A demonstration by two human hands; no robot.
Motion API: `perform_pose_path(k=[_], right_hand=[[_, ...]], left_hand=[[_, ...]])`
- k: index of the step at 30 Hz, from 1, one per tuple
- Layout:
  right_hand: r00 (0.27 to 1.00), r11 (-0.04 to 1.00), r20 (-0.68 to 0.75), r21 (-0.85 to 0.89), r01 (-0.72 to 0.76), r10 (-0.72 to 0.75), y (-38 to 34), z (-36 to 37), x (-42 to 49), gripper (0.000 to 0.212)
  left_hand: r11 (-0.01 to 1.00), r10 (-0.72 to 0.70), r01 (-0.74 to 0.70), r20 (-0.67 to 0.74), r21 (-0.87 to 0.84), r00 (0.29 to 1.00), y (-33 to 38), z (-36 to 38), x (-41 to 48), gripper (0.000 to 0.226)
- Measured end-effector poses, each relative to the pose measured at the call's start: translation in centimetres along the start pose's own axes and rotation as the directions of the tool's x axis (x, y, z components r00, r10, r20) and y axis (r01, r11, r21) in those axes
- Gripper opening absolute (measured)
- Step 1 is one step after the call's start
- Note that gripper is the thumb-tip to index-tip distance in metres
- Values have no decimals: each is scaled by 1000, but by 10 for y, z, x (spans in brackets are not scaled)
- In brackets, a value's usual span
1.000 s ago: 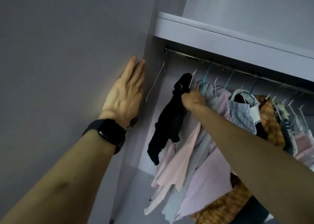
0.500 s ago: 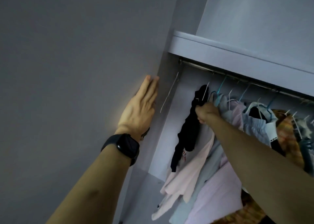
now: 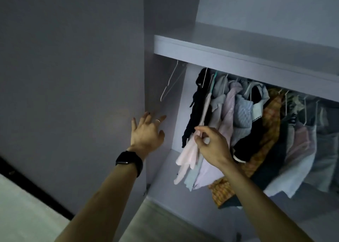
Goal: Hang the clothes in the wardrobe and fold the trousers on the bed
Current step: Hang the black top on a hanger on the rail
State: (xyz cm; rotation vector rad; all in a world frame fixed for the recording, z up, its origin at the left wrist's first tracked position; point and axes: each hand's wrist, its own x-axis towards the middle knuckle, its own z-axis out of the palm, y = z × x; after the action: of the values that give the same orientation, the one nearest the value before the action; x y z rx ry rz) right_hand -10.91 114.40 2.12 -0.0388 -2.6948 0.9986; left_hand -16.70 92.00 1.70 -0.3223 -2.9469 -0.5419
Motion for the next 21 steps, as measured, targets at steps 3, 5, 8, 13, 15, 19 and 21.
perform_pose_path(k=[3, 5, 8, 13, 15, 19, 21], right_hand=[[980, 987, -128, 28, 160, -155, -3, -20, -57, 20], [966, 980, -183, 44, 196, -185, 1, -29, -89, 17], [963, 986, -227, 43, 159, -145, 16, -38, -115, 17], [972, 998, -229, 39, 55, -44, 38, -49, -136, 21], [970, 999, -242, 54, -5, 18, 52, -54, -144, 22], [947, 992, -294, 34, -125, 130, 73, -71, -145, 23], [921, 987, -359, 5, -163, 154, 80, -80, -145, 22]], left_hand=[[979, -40, 37, -11, -200, 999, 22, 10, -42, 62], [969, -33, 32, 2, -246, 999, 37, 20, -70, 61], [964, 0, 8, 29, -265, 1000, 61, 32, -91, 59], [957, 91, -62, 90, -285, 992, 93, 47, -95, 56], [948, 148, -106, 121, -299, 982, 106, 58, -96, 55], [900, 288, -224, 122, -375, 950, 134, 74, -74, 51], [861, 375, -292, 131, -417, 918, 150, 80, -56, 50]])
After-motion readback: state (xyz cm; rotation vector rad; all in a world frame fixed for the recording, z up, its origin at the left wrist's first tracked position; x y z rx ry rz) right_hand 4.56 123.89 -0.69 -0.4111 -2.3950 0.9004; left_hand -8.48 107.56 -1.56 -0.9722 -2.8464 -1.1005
